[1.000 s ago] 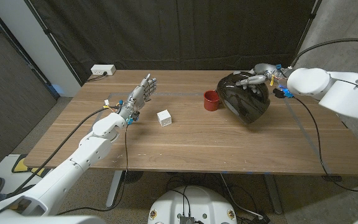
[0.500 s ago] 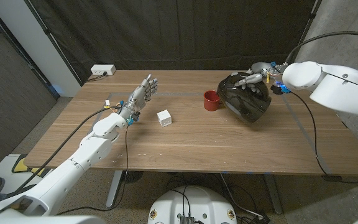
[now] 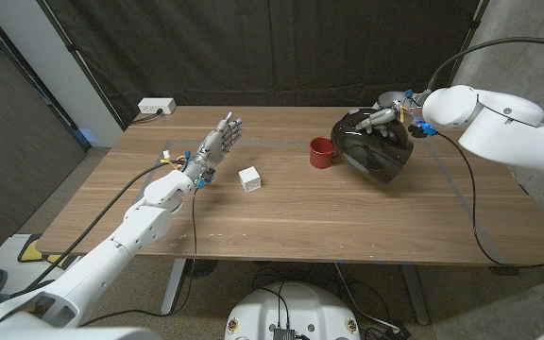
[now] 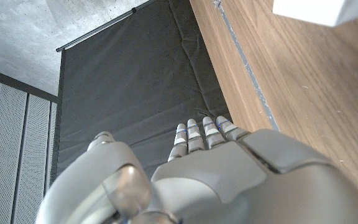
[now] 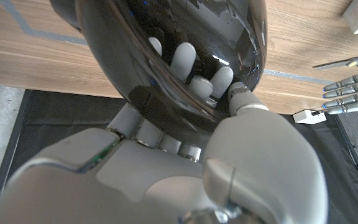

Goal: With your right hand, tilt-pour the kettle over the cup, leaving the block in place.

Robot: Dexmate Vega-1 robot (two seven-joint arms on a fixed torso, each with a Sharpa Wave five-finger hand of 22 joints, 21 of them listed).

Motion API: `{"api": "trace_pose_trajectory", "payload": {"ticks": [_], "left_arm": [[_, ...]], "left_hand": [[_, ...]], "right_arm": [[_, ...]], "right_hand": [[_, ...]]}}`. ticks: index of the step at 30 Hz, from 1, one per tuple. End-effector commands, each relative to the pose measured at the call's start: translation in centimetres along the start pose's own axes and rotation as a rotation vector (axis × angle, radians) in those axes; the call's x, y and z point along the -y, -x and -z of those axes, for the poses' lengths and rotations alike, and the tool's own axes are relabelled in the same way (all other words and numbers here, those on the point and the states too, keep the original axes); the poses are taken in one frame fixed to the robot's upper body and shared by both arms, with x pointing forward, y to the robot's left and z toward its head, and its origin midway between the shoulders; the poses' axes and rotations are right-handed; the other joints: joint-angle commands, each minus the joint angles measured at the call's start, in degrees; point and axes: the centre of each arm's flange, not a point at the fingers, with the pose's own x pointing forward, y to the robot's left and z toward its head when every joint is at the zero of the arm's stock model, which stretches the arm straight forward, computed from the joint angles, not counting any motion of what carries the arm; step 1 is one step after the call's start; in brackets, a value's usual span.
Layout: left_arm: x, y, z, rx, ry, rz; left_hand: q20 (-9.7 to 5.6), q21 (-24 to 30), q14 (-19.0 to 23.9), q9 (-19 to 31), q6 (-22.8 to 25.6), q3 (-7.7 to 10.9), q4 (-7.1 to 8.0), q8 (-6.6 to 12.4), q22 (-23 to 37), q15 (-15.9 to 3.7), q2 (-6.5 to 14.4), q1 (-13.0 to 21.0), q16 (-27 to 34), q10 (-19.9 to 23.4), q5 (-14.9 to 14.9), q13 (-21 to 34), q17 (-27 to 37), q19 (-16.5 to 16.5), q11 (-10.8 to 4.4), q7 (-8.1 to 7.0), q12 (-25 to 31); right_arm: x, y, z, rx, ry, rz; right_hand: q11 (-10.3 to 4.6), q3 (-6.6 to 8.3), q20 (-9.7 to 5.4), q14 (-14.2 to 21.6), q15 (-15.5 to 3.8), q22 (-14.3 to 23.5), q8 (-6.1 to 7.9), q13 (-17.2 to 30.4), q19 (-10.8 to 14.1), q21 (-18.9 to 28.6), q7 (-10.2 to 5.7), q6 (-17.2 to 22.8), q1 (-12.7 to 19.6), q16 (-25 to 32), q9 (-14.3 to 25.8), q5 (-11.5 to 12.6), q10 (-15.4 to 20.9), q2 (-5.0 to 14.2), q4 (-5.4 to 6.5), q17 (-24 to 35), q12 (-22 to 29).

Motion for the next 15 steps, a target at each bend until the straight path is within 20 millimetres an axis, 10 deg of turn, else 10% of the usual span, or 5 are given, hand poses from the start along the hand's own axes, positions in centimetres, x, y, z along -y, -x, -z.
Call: {"api": "trace_pose_trajectory", "payload": {"ticks": [1, 15], "left_arm": [[0.2, -0.4, -0.2, 0.0, -0.003, 0.019], [0.5, -1.2, -0.9, 0.009, -0.018, 0.062]], "left_hand": [[-0.51, -0.2, 0.0, 0.1, 0.4, -0.23, 0.12, -0.16, 0.1, -0.21, 0.0, 0.2, -0.2, 0.0, -0.1, 0.2, 0.3, -0.5, -0.17, 0.18, -0.1], [-0.5, -0.2, 0.0, 0.1, 0.5, -0.38, 0.13, -0.12, 0.1, -0.27, 0.0, 0.3, -0.2, 0.0, -0.2, 0.2, 0.3, -0.5, -0.29, 0.27, -0.1]], "right_arm": [[0.5, -0.7, -1.6, -0.02, 0.063, -0.008], [0.9, -0.6, -2.8, -0.112, 0.15, -0.015]], "right_hand": [[-0.08, 0.33, -7.92, 0.7, -1.62, -0.2, 0.24, 0.0, 0.6, 0.6, -1.0, 1.3, -7.0, 0.4, 0.1, -0.2, 0.6, 7.36, -0.39, -0.1, 0.4], [-0.08, 0.74, -7.92, 0.8, -1.63, -1.1, 0.42, 0.1, 0.8, 1.3, -1.01, 1.1, -7.2, 0.4, 0.3, -0.2, 0.3, 7.31, -0.7, -0.3, 0.8]]}}
